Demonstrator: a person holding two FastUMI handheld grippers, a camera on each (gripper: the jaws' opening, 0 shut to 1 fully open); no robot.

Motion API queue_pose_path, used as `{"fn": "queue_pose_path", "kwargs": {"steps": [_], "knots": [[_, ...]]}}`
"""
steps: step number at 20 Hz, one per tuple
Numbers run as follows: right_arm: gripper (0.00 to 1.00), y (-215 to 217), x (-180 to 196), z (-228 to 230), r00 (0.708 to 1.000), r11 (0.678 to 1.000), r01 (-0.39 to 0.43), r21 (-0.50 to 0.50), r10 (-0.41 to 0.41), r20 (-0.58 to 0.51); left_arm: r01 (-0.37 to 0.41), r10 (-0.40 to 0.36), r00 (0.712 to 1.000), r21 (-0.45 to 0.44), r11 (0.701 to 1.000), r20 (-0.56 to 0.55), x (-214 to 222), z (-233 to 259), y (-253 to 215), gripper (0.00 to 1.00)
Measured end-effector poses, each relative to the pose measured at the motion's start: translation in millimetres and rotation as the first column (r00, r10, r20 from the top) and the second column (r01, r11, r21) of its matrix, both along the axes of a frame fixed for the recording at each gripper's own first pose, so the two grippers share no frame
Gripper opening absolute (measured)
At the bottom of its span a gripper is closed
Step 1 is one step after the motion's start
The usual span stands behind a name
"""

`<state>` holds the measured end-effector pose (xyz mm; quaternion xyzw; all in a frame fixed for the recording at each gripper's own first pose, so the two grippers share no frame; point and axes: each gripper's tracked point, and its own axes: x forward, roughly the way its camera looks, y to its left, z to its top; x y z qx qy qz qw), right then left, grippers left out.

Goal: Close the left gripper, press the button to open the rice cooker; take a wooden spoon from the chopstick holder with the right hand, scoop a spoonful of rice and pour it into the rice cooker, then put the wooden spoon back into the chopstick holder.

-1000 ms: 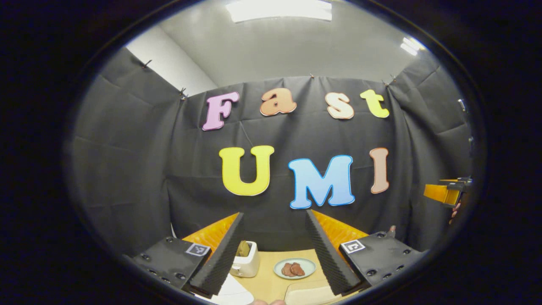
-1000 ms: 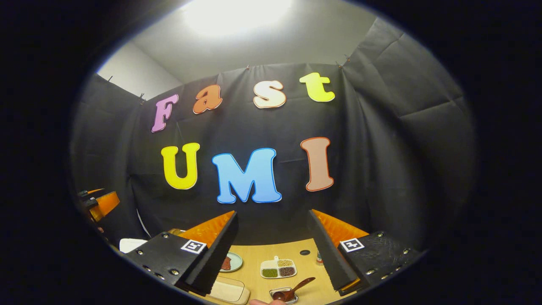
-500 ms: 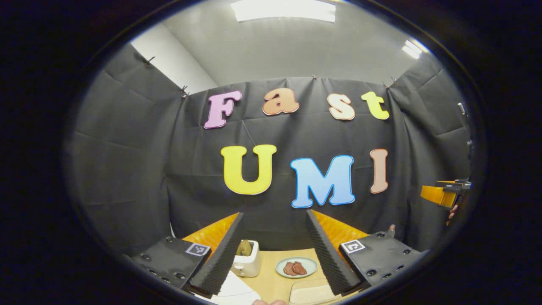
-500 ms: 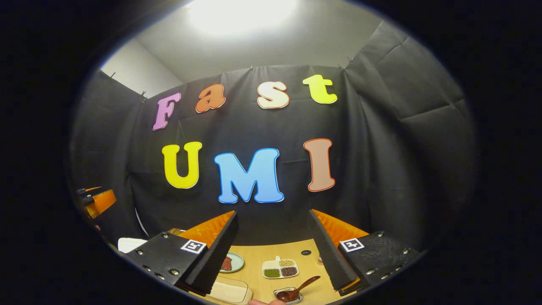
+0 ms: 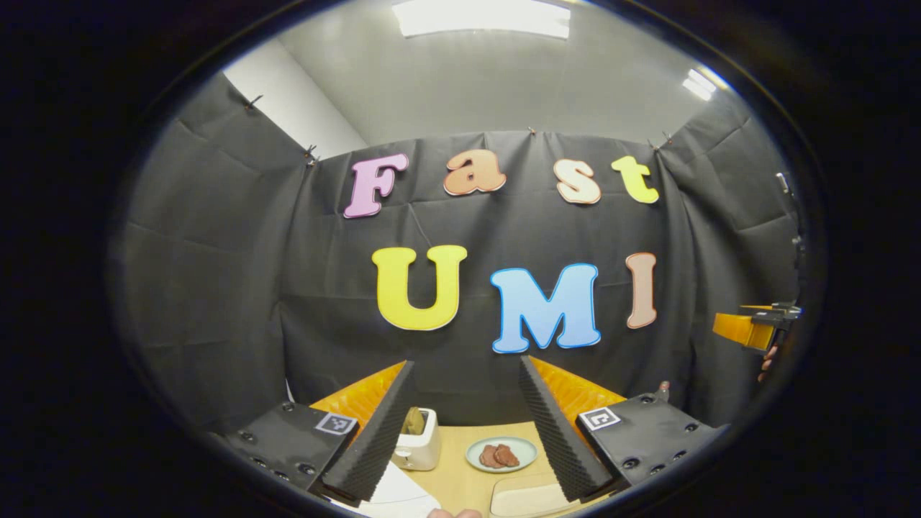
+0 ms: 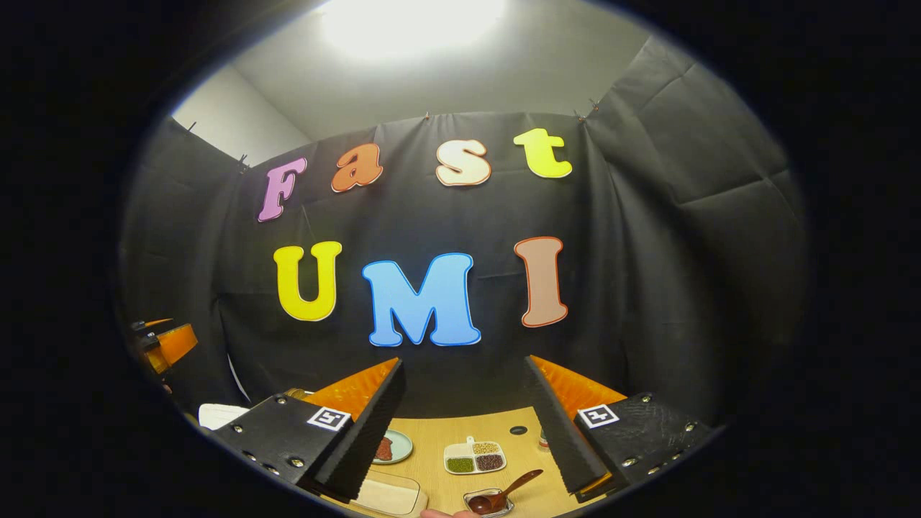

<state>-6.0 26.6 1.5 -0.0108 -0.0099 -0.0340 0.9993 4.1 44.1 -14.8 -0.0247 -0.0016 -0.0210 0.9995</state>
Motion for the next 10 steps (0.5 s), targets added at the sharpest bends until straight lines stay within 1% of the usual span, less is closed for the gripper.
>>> {"fn": "queue_pose_path", "kwargs": {"steps": [3,5,7,8,9,10], "knots": [[0.99,0,2,-2,1.000,1.000,-0.004,-0.003,0.004,-0.001,0.026,-0.026,1.000,-0.002,1.000,0.002,-3,-5,-6,1.00],[0.99,2,3,-6,1.000,1.000,-0.012,0.002,0.012,-0.011,0.014,-0.014,1.000,0.006,1.000,-0.003,-2,-10,0,1.00],[0.99,3,6,-7,1.000,1.000,-0.016,0.007,0.016,-0.016,-0.003,0.003,1.000,-0.001,1.000,-0.019,-2,-20,5,0.89],[0.99,4,7,-8,1.000,1.000,-0.019,0.005,0.019,-0.015,-0.006,0.006,1.000,-0.004,1.000,-0.028,-2,-25,9,1.00],[0.99,4,9,-8,1.000,1.000,-0.020,0.001,0.020,-0.015,0.007,-0.007,0.999,-0.009,1.000,-0.036,-3,-31,9,0.89],[0.99,5,10,-10,1.000,1.000,-0.022,-0.004,0.022,-0.017,0.023,-0.024,0.999,-0.011,1.000,-0.039,-5,-35,8,1.00]]}}
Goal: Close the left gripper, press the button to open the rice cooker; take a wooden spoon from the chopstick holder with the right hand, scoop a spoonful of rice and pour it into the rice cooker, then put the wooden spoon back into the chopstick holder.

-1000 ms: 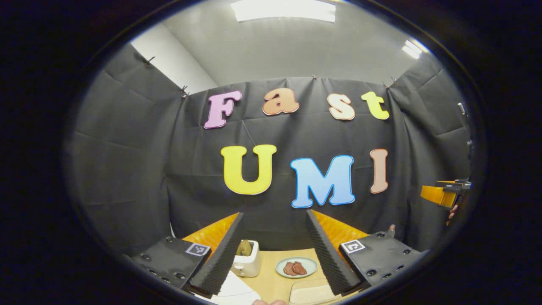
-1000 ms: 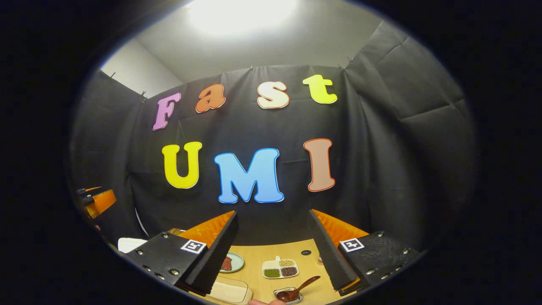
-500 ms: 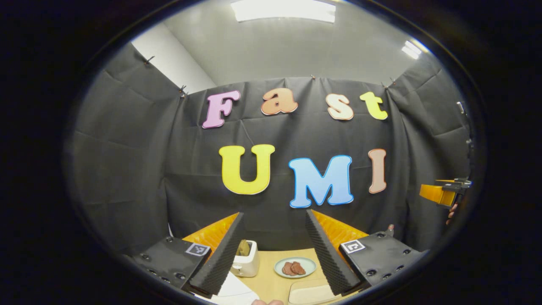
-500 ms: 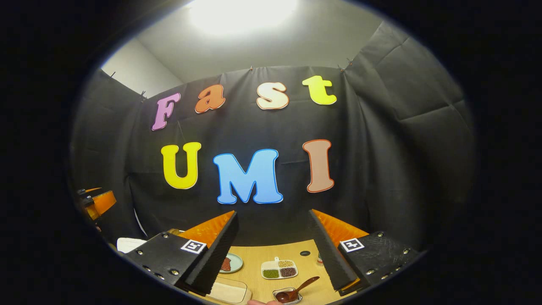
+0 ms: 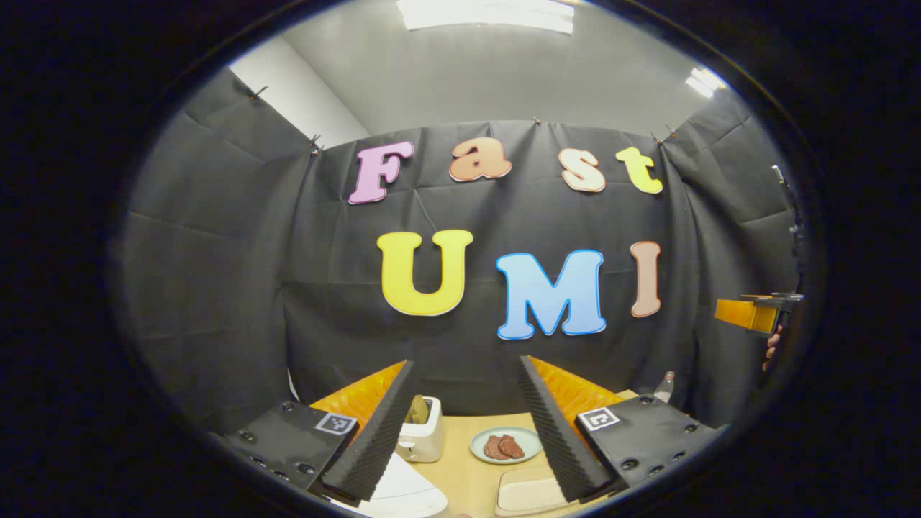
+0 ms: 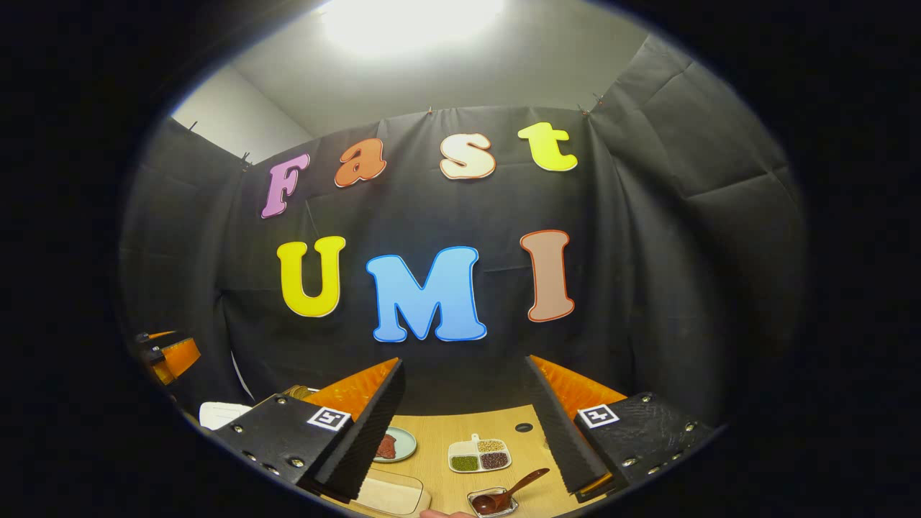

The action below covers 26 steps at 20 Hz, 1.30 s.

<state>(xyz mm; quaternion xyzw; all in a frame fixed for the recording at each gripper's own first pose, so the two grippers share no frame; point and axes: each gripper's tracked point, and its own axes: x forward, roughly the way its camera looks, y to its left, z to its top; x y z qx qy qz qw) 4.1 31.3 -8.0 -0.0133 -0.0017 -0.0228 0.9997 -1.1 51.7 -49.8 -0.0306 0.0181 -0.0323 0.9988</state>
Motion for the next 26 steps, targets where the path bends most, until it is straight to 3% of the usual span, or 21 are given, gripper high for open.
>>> {"fn": "queue_pose_path", "kwargs": {"steps": [2,4,5,8,10,13,18,21,26], "knots": [[0.99,3,3,-3,1.000,1.000,-0.008,-0.008,0.008,-0.007,-0.002,0.002,1.000,0.014,1.000,-0.003,1,-9,10,0.88],[0.99,5,6,-5,1.000,1.000,-0.015,-0.011,0.015,-0.011,-0.064,0.065,0.998,0.046,0.997,-0.010,-3,-21,37,0.58],[0.99,6,7,-5,1.000,1.000,-0.016,-0.014,0.016,-0.013,-0.080,0.082,0.996,0.064,0.995,-0.024,-3,-30,44,0.53],[0.99,9,10,-7,1.000,1.000,-0.019,-0.013,0.018,-0.015,-0.080,0.088,0.993,0.102,0.992,-0.081,-9,-59,62,0.09],[0.99,9,12,-9,1.000,1.000,-0.018,-0.010,0.018,-0.018,-0.044,0.055,0.989,0.079,0.996,-0.140,-8,-82,66,0.07],[0.99,7,12,-10,1.000,1.000,-0.014,-0.012,0.014,-0.019,-0.093,0.111,0.960,0.082,0.992,-0.257,-14,-125,100,0.07],[0.99,5,12,-17,0.999,1.000,-0.008,-0.011,0.008,-0.038,-0.127,0.153,0.934,0.100,0.987,-0.323,-29,-158,125,0.07],[0.99,10,12,-17,0.999,1.000,-0.017,-0.004,0.017,-0.043,-0.115,0.129,0.888,0.058,0.992,-0.442,-35,-203,126,0.12],[0.99,11,11,-17,0.999,0.999,-0.035,0.027,0.036,-0.035,-0.145,0.136,0.833,0.026,0.989,-0.536,-35,-243,142,0.08]]}}
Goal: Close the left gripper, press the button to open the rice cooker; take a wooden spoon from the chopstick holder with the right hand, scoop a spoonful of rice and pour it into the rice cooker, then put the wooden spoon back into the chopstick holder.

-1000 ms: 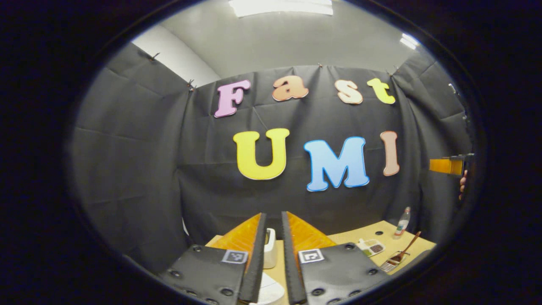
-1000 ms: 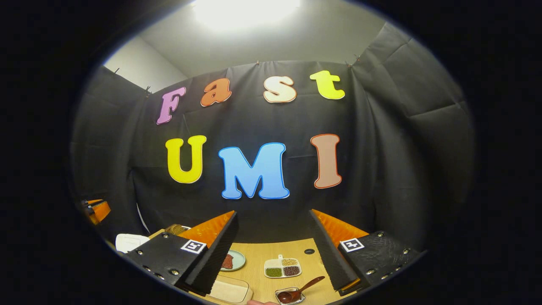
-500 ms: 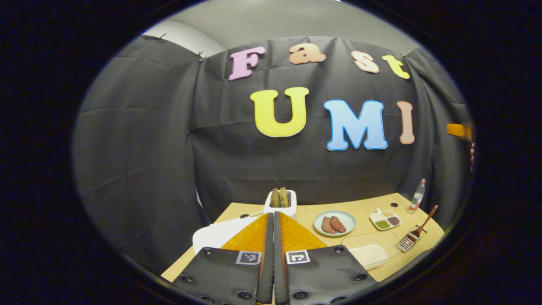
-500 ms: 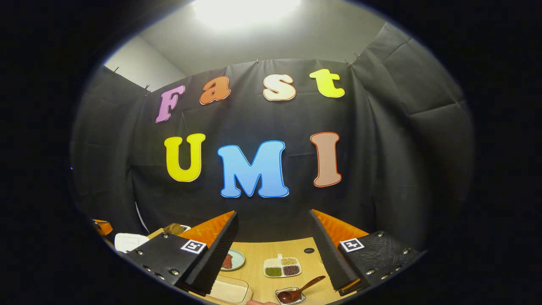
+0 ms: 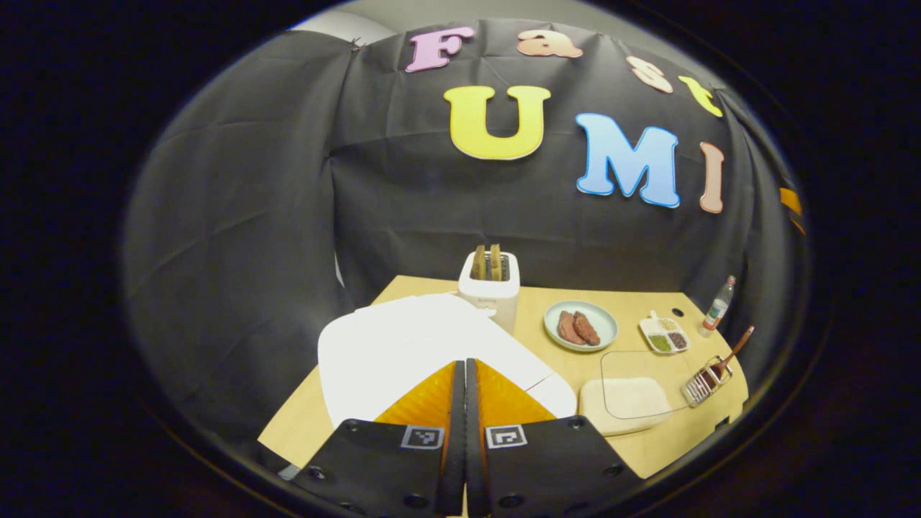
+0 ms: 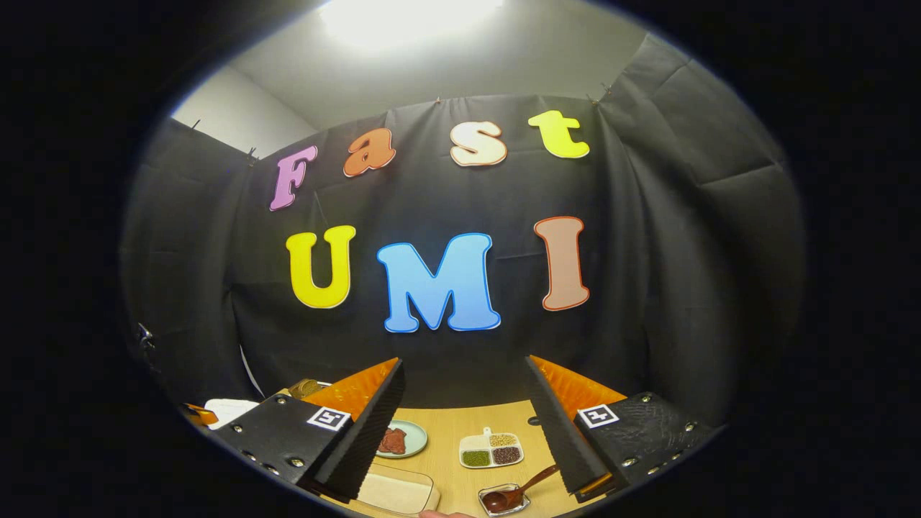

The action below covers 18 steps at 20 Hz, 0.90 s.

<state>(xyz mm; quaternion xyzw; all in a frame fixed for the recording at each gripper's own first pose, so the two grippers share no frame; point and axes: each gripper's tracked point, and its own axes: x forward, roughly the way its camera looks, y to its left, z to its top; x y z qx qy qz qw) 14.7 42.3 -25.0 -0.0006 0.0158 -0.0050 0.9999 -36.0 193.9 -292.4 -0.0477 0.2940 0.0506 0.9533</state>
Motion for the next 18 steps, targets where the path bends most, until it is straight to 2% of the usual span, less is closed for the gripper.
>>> {"fn": "queue_pose_path", "kwargs": {"steps": [3,4,5,8,9,10,11,13,14,16,17,18], "knots": [[0.99,-5,1,-3,1.000,1.000,0.017,0.009,-0.017,-0.007,-0.010,0.009,0.998,-0.026,1.000,-0.054,0,-22,5,0.07],[0.99,-6,2,-5,1.000,1.000,0.018,0.012,-0.018,-0.013,-0.009,0.007,0.998,-0.029,1.000,-0.068,-4,-27,5,0.04],[0.99,-6,3,-7,1.000,1.000,0.022,0.016,-0.021,-0.020,-0.005,0.003,0.997,-0.025,1.000,-0.078,-4,-31,5,0.07],[0.99,-8,5,-10,0.999,0.999,0.032,0.030,-0.031,-0.034,0.008,-0.008,0.995,0.000,1.000,-0.098,-6,-38,8,0.07],[0.99,-9,5,-9,0.999,0.999,0.037,0.031,-0.036,-0.031,0.012,-0.012,0.995,0.002,1.000,-0.103,-6,-39,9,0.11],[0.99,-9,4,-8,0.999,0.999,0.040,0.030,-0.039,-0.027,0.014,-0.014,0.994,-0.002,1.000,-0.111,-6,-40,8,0.03],[0.99,-8,4,-7,0.999,0.999,0.037,0.028,-0.037,-0.023,0.015,-0.016,0.993,-0.010,1.000,-0.121,-7,-43,6,0.04],[0.99,-8,5,-7,0.999,0.999,0.033,0.018,-0.032,-0.022,0.002,-0.005,0.988,-0.024,1.000,-0.156,-5,-57,4,0.12],[0.99,-8,5,-8,0.999,0.999,0.033,0.016,-0.032,-0.023,-0.007,0.001,0.988,-0.034,0.999,-0.156,1,-58,6,0.08],[0.99,-6,6,-9,0.999,0.999,0.030,0.024,-0.029,-0.028,-0.015,0.003,0.985,-0.069,0.998,-0.174,1,-57,5,0.12],[0.99,-6,7,-9,0.999,0.999,0.027,0.027,-0.026,-0.031,-0.008,-0.003,0.986,-0.067,0.998,-0.166,2,-54,6,0.12],[0.99,-6,7,-9,0.999,0.999,0.025,0.027,-0.024,-0.032,-0.010,0.003,0.990,-0.045,0.999,-0.142,5,-44,11,0.07]]}}
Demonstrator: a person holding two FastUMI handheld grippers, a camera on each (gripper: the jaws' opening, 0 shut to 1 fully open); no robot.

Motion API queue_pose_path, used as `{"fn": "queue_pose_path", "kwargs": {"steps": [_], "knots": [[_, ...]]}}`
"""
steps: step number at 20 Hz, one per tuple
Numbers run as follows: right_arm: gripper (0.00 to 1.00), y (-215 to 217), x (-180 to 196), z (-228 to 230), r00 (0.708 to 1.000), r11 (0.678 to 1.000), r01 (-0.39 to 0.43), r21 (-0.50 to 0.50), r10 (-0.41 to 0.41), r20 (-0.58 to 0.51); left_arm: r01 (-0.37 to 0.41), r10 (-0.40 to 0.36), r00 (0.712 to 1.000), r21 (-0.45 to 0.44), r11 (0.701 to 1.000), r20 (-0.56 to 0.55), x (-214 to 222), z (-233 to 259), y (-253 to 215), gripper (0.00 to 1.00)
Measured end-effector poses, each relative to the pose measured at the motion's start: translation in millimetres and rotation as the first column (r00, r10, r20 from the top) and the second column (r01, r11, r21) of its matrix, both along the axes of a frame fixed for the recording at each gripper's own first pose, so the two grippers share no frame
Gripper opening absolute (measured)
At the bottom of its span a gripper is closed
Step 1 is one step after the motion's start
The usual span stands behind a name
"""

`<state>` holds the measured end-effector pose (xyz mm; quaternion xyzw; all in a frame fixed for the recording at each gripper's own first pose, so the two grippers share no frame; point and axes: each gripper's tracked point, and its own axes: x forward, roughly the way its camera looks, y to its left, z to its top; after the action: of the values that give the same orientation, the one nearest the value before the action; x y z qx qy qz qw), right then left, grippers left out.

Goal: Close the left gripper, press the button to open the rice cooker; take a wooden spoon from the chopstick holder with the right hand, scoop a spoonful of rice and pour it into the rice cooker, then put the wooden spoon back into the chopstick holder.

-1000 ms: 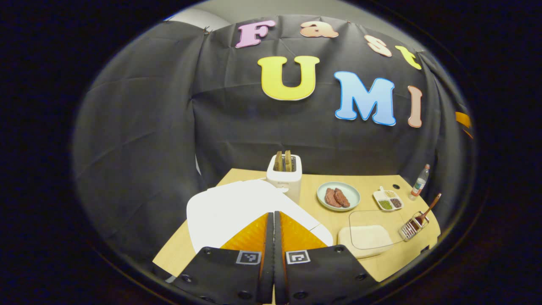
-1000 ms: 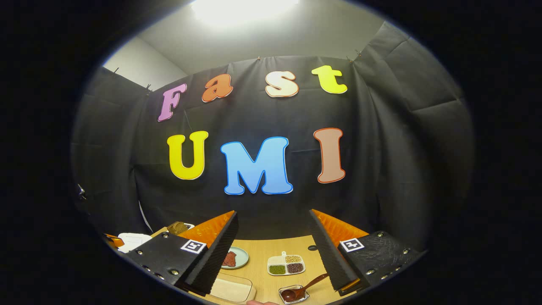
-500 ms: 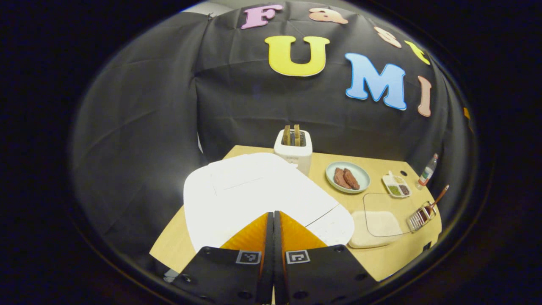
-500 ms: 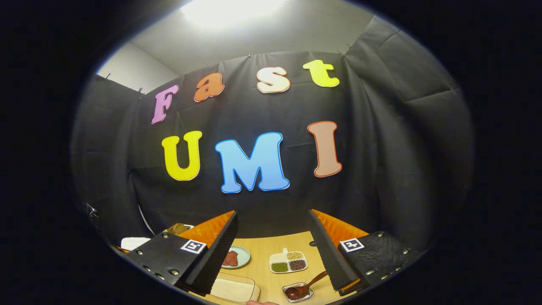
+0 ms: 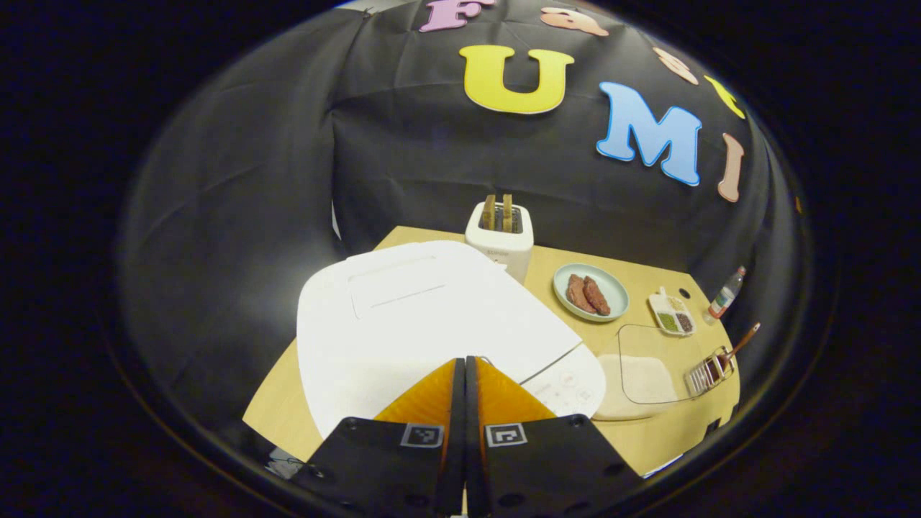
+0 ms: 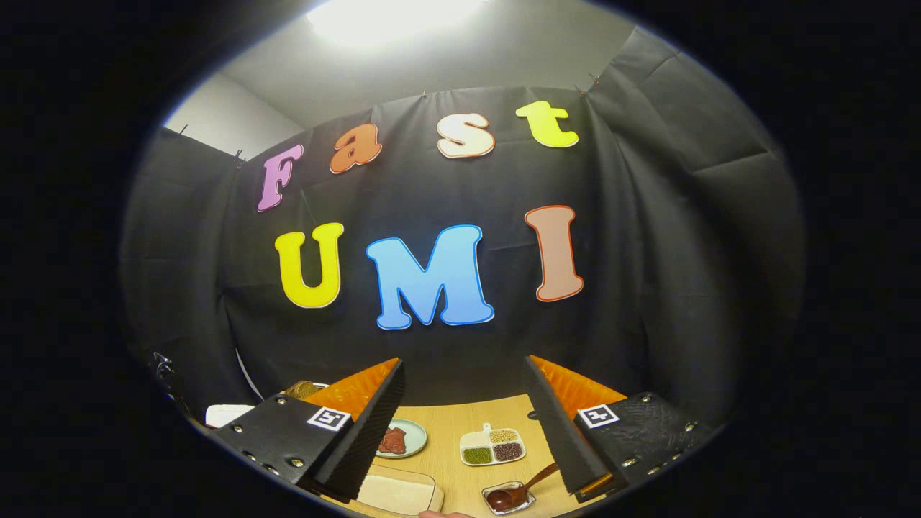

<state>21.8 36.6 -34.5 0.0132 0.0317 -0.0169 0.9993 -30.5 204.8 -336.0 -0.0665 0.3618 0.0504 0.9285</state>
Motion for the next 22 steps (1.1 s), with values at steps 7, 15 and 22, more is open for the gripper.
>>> {"fn": "queue_pose_path", "kwargs": {"steps": [7,15,22], "knots": [[0.99,9,6,3,1.000,1.000,-0.028,-0.001,0.028,0.011,-0.067,0.003,0.948,0.191,0.979,0.320,48,148,29,0.94],[0.99,-13,3,-1,1.000,1.000,0.013,-0.022,-0.013,0.012,-0.116,0.052,0.899,0.122,0.986,0.435,53,209,25,1.00],[0.99,-89,4,-39,0.991,0.989,0.132,-0.063,-0.133,-0.025,-0.095,0.013,0.867,0.141,0.985,0.497,56,241,0,1.00]]}}
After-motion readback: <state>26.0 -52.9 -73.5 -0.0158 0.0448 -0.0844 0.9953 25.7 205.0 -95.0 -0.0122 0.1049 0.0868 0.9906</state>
